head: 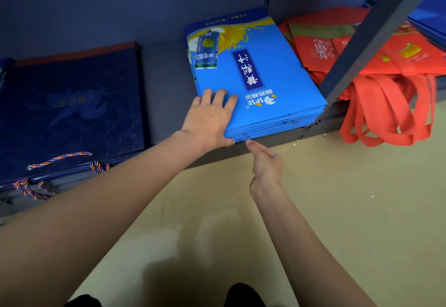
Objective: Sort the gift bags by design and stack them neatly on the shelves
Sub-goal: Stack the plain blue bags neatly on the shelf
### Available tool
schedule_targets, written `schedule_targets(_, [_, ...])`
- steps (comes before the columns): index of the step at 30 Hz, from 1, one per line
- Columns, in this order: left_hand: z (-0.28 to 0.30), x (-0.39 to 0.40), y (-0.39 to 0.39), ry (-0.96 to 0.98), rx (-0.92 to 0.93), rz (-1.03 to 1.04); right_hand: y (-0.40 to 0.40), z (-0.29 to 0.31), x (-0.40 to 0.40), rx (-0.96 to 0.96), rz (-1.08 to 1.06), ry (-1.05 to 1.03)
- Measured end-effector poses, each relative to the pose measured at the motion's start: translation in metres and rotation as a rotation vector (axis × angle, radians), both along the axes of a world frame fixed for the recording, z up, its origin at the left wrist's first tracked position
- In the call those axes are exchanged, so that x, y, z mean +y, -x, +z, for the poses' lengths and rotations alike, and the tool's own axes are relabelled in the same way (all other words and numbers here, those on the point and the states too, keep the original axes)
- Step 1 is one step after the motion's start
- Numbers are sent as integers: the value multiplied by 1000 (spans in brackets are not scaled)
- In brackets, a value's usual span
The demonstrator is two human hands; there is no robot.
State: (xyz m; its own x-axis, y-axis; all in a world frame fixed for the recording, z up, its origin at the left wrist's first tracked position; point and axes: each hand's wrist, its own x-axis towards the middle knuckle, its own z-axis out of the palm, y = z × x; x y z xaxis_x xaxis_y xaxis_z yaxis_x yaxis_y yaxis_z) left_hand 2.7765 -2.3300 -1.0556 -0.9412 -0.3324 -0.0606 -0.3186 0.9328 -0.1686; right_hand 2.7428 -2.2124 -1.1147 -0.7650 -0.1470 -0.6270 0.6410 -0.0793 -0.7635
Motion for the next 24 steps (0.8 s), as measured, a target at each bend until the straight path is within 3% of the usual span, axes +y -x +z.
schedule_targets(6, [-2,4,1,14,23,15,2,5,-9,92,-63,-24])
schedule_targets(15, [-3,-5,-9,-69,92,-19,-6,-13,-7,848,36,-365])
schedule_targets(24, [15,-14,-13,-43,142,-61,-5,-12,-8,805,-4,-292])
